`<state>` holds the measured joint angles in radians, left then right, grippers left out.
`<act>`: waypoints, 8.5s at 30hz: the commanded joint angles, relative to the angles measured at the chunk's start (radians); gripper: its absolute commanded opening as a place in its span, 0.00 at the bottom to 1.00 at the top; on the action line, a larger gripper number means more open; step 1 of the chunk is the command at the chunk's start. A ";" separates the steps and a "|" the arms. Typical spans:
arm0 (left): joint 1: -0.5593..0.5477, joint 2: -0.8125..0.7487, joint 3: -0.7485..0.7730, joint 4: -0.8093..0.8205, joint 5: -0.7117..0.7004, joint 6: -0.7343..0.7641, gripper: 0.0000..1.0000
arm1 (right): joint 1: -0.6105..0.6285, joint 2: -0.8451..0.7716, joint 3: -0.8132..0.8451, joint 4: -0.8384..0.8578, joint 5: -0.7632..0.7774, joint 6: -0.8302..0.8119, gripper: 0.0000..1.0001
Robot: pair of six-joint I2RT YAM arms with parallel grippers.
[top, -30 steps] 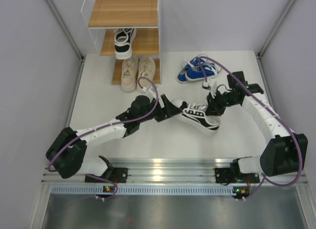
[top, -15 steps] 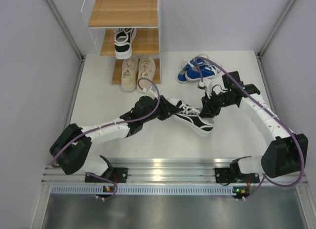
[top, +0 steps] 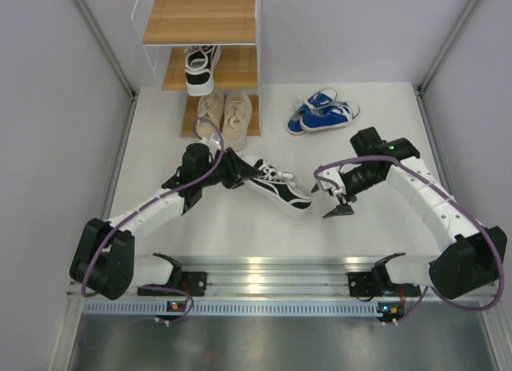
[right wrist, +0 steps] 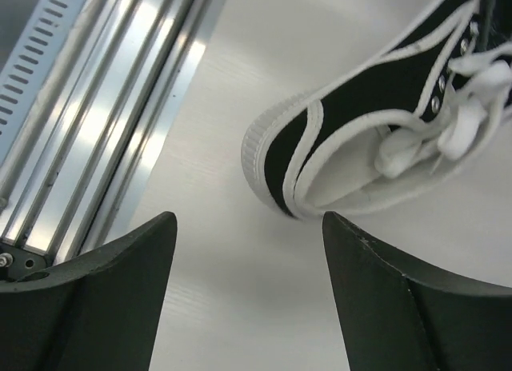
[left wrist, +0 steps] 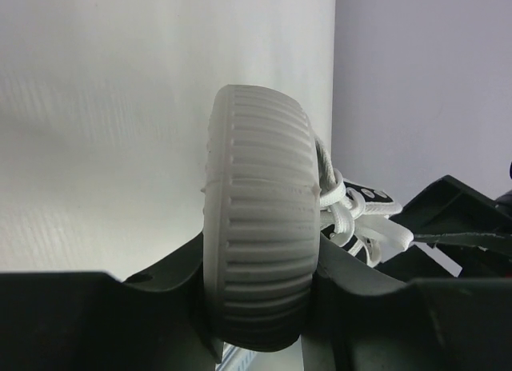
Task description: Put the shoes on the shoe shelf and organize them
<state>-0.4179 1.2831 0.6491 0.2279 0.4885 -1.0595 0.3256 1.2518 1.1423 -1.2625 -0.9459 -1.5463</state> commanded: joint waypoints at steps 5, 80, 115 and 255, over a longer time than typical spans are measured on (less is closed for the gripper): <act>0.002 -0.076 0.063 0.005 0.136 0.041 0.00 | 0.159 0.060 0.094 -0.068 -0.083 -0.051 0.68; 0.021 -1.039 0.075 -0.832 -0.870 0.386 0.98 | 0.474 0.795 1.183 0.833 0.863 0.525 0.00; 0.021 -1.039 0.083 -0.831 -0.860 0.369 0.98 | 0.446 0.749 1.041 0.973 0.886 0.480 0.70; -0.348 0.025 0.055 -0.186 -0.329 0.705 0.55 | -0.666 -0.258 -0.262 0.500 0.179 1.071 0.61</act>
<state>-0.7624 1.3365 0.7090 -0.0204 0.1017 -0.4099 -0.3271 0.9905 0.8894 -0.7982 -0.7334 -0.4854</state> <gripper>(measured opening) 0.522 0.610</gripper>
